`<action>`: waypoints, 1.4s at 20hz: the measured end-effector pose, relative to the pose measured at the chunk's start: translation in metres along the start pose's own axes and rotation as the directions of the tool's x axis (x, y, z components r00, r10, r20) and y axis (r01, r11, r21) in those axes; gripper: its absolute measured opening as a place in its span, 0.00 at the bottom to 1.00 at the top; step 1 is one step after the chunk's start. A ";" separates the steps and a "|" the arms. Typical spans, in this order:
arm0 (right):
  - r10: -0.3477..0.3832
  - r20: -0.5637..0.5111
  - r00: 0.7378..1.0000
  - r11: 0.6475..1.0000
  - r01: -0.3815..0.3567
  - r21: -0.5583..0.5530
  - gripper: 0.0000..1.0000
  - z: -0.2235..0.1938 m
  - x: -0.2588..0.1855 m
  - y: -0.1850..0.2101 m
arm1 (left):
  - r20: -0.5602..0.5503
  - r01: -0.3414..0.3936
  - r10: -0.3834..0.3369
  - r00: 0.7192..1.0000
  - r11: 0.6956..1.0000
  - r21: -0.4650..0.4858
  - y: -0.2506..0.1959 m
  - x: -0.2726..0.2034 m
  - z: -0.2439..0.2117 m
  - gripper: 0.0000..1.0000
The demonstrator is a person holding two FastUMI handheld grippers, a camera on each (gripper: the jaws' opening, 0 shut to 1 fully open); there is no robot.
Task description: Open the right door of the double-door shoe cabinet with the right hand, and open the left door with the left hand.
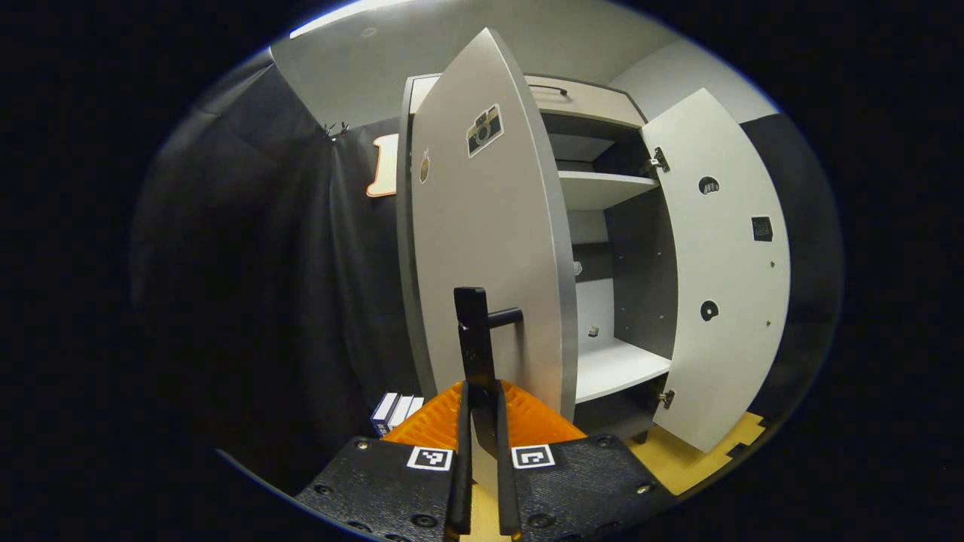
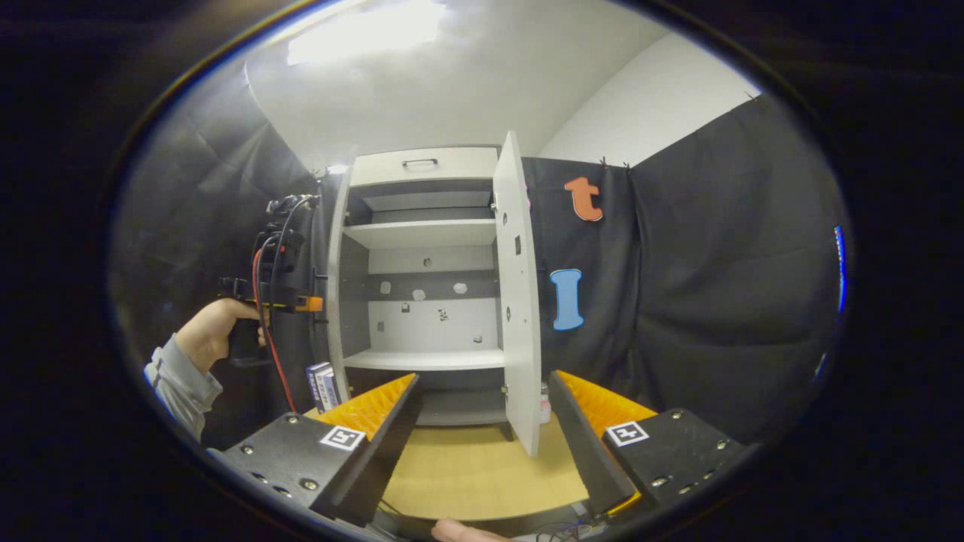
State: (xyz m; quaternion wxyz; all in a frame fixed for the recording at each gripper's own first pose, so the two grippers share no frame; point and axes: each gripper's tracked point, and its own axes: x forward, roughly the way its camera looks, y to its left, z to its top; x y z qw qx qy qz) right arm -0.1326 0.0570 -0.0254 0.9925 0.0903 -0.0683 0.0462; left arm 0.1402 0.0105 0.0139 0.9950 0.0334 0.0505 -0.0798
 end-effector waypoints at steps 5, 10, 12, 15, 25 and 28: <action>0.021 0.000 1.000 1.000 -0.021 -0.018 1.00 -0.004 -0.003 0.020 | 0.005 -0.106 0.106 0.994 0.994 0.019 0.048 -0.010 -0.003 0.02; 0.047 0.003 0.999 0.999 -0.047 -0.024 0.97 -0.005 -0.004 0.037 | 0.022 -0.124 0.125 0.992 0.991 -0.045 0.094 -0.012 -0.011 0.00; 0.053 0.002 0.999 0.998 -0.053 -0.018 1.00 -0.005 -0.003 0.043 | 0.014 -0.102 0.103 0.995 0.994 -0.045 0.095 -0.011 -0.016 0.00; 0.047 0.001 0.999 0.999 -0.047 -0.019 1.00 -0.005 -0.004 0.044 | 0.007 -0.105 0.105 0.994 0.994 -0.039 0.098 -0.011 -0.017 0.00; 0.031 0.001 1.000 1.000 -0.031 -0.005 1.00 -0.018 -0.005 0.034 | 0.008 -0.204 0.205 0.979 0.977 -0.067 0.091 -0.050 -0.023 0.18; 0.027 -0.003 1.000 1.000 -0.027 -0.001 1.00 -0.019 -0.006 0.034 | -0.004 -0.206 0.207 0.978 0.973 -0.108 0.077 -0.074 -0.026 0.44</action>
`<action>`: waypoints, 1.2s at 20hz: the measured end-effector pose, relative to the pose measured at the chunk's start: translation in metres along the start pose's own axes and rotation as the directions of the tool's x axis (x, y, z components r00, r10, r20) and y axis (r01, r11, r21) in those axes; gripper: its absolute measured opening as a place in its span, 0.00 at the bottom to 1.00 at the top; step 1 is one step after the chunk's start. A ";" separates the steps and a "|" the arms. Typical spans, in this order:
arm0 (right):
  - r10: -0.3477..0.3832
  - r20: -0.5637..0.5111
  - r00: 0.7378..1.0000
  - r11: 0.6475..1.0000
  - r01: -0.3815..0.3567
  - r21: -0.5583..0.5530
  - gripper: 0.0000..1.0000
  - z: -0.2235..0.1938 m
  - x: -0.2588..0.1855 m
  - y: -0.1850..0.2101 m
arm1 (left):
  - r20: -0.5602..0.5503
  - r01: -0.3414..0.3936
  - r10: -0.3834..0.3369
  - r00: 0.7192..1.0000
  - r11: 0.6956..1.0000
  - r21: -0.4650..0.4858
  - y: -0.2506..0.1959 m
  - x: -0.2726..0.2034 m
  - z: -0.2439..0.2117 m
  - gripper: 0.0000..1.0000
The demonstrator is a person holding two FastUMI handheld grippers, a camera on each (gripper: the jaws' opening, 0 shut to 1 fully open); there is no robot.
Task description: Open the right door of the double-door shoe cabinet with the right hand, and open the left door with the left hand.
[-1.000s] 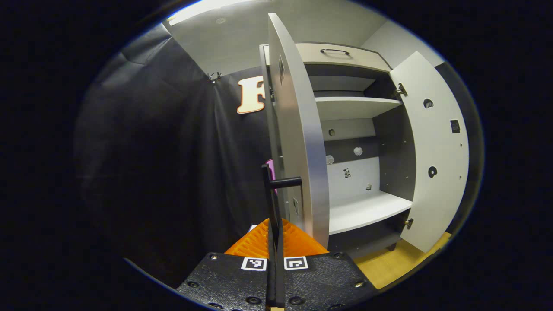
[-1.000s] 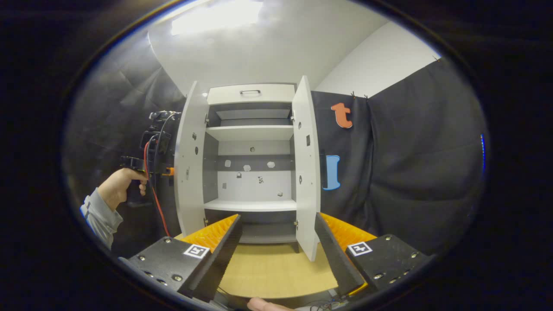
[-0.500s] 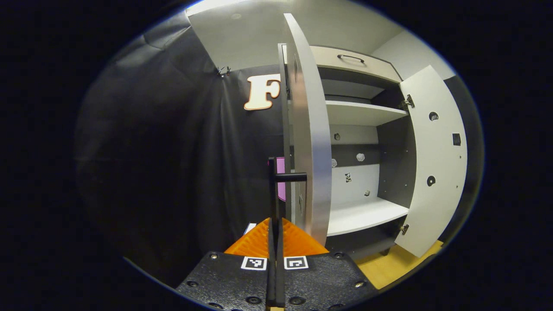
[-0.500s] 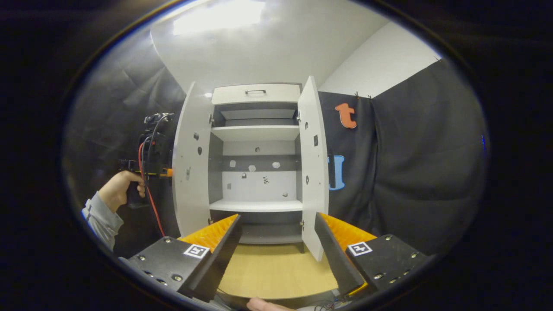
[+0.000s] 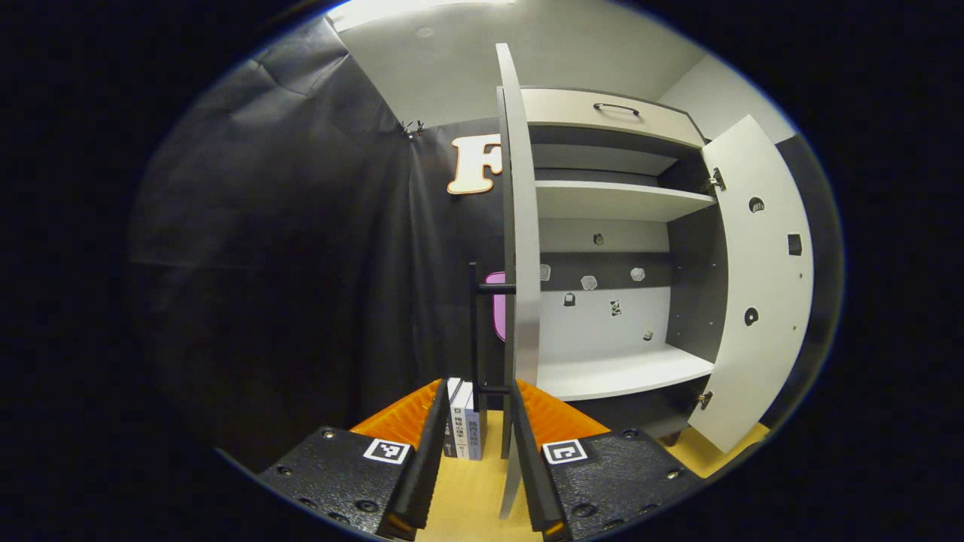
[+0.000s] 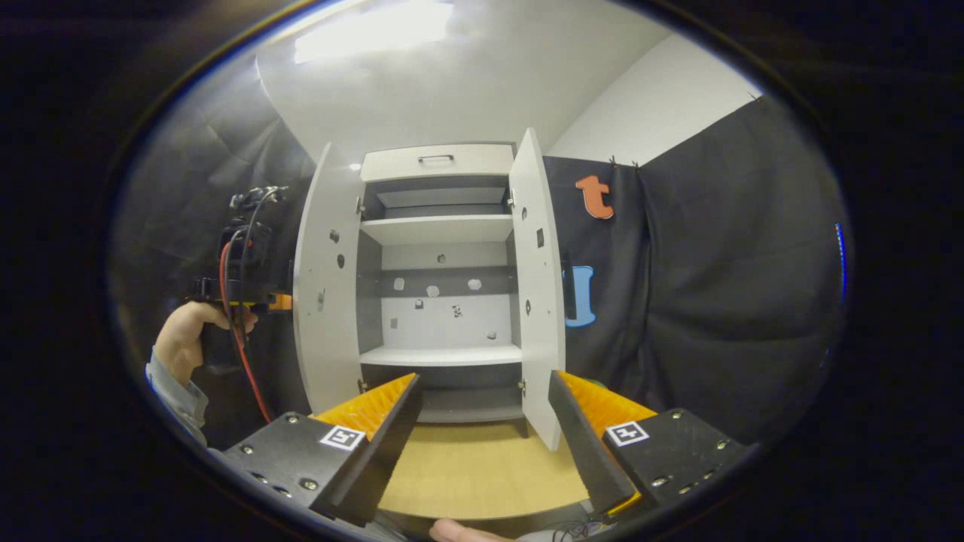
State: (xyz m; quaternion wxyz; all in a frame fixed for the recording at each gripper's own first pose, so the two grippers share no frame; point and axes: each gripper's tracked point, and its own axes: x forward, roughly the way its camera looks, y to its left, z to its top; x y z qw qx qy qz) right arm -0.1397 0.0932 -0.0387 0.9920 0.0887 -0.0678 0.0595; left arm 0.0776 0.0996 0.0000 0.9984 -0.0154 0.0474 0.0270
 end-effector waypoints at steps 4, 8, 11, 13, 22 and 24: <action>0.002 0.012 1.000 1.000 -0.002 -0.009 1.00 0.006 -0.004 0.000 | 0.004 0.031 -0.031 1.000 0.999 -0.022 -0.013 -0.036 -0.002 0.66; 0.001 0.030 1.000 1.000 -0.002 0.005 1.00 0.013 -0.009 0.000 | 0.043 0.085 -0.085 0.995 0.996 -0.010 -0.033 -0.081 -0.009 0.99; 0.031 0.033 0.999 0.999 -0.032 0.014 1.00 0.013 -0.011 0.007 | 0.065 0.098 -0.096 0.993 0.995 -0.020 -0.045 -0.110 -0.020 0.97; 0.046 0.039 0.998 0.999 -0.047 0.019 1.00 0.015 -0.014 0.010 | 0.053 0.109 -0.107 0.993 0.993 -0.054 -0.051 -0.126 -0.033 0.95; 0.014 0.049 0.999 1.000 -0.015 0.010 0.97 0.017 -0.017 0.003 | 0.151 0.141 -0.135 0.979 0.990 -0.030 -0.058 -0.191 -0.032 0.96; 0.013 0.046 0.999 1.000 -0.014 0.013 1.00 0.017 -0.016 0.003 | 0.184 0.178 -0.173 0.968 0.984 -0.011 -0.067 -0.199 -0.028 0.96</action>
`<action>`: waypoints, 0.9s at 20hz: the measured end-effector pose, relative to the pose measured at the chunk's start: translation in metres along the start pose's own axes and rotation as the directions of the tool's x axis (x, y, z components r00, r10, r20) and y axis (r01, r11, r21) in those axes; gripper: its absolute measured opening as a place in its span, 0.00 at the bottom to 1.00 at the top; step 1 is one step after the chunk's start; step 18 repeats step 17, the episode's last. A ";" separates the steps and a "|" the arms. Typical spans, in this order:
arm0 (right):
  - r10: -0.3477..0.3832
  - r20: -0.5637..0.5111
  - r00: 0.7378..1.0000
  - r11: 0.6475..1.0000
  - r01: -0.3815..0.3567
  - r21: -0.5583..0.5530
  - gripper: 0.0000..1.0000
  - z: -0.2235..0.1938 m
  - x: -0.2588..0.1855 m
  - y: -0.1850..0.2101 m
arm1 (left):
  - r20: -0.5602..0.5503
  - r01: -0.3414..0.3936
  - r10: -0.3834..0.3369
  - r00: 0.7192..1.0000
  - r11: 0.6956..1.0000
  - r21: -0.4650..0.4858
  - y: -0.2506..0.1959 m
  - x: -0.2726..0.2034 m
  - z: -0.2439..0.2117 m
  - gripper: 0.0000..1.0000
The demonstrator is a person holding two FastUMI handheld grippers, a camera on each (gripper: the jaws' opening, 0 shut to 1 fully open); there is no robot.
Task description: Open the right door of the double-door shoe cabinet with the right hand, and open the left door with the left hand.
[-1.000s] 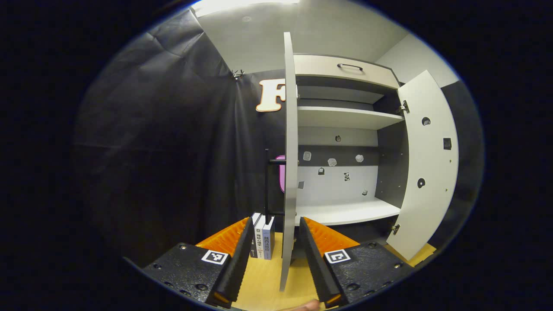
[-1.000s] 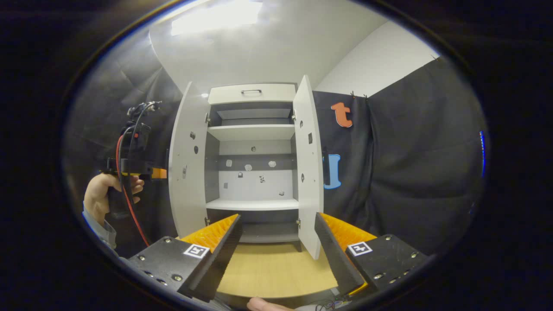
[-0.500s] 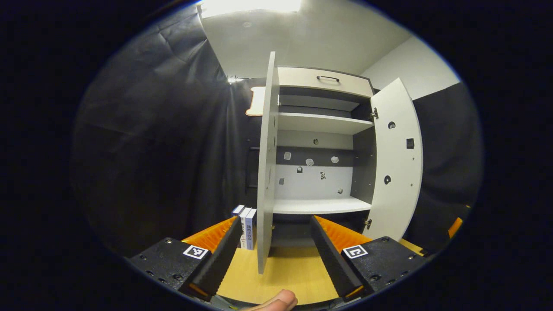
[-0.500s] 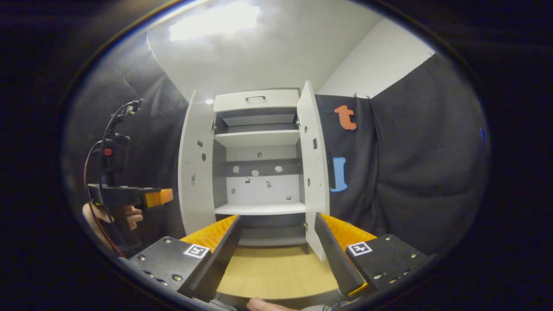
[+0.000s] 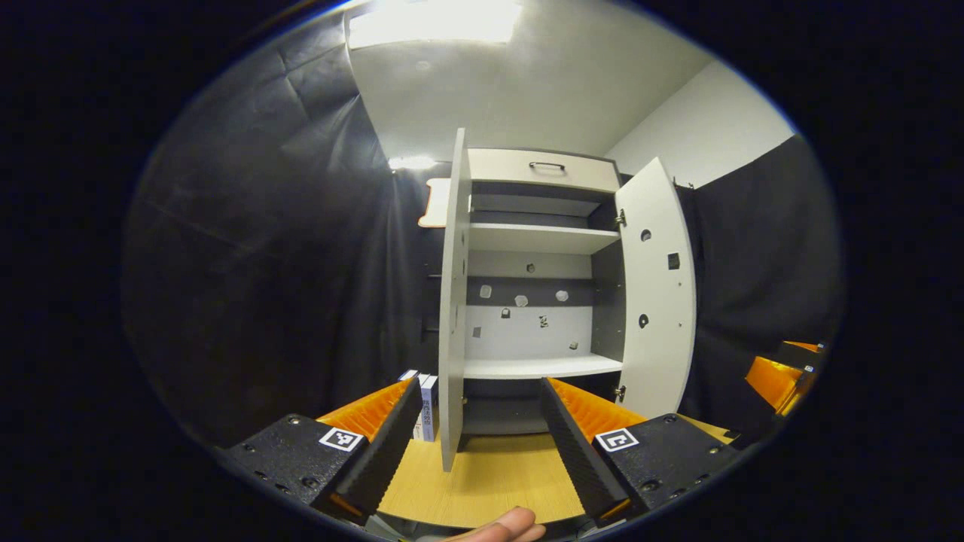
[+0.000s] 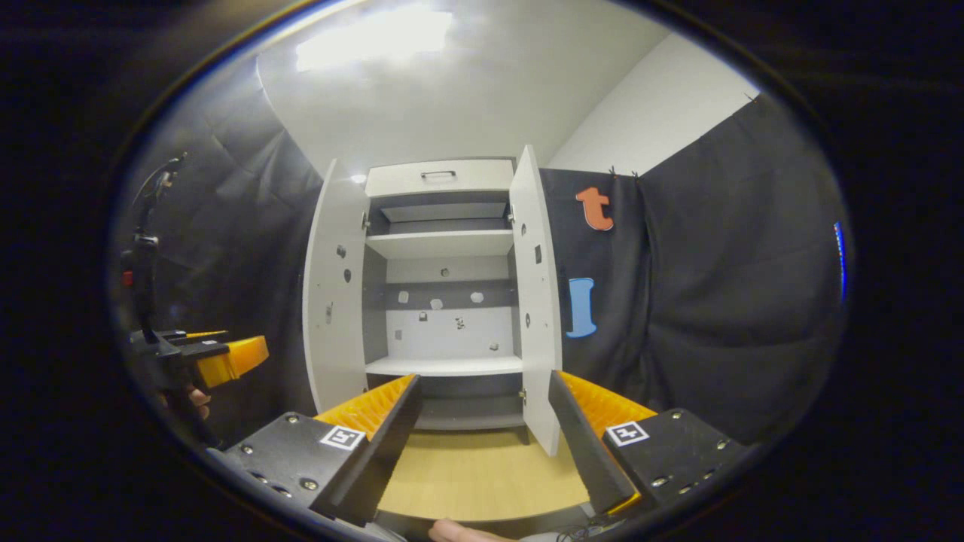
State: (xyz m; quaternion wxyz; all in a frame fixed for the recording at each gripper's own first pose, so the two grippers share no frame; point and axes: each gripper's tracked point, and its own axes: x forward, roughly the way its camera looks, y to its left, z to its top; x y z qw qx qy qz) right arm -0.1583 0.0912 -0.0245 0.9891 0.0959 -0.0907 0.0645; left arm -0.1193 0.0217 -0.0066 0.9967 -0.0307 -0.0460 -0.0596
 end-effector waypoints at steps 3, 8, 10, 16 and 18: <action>0.005 -0.002 1.000 1.000 -0.005 -0.017 0.98 0.000 0.001 0.000 | -0.003 0.004 -0.004 1.000 1.000 -0.005 0.001 -0.004 -0.003 0.93; -0.002 0.003 1.000 1.000 0.002 -0.001 1.00 0.001 -0.002 -0.001 | -0.009 -0.018 0.018 1.000 1.000 -0.019 0.008 -0.005 -0.006 0.96; -0.011 0.003 1.000 1.000 0.011 0.000 1.00 0.001 -0.003 -0.002 | -0.015 -0.019 0.019 1.000 1.000 -0.019 0.009 -0.007 -0.009 0.96; -0.012 -0.030 0.999 0.999 0.011 -0.033 1.00 -0.005 0.000 -0.003 | -0.035 -0.010 0.010 0.999 1.000 0.003 0.006 -0.007 -0.018 0.93; -0.017 -0.033 0.999 0.999 0.016 -0.041 1.00 -0.006 0.000 -0.003 | -0.041 -0.010 0.010 0.999 1.000 0.001 0.005 -0.006 -0.020 0.93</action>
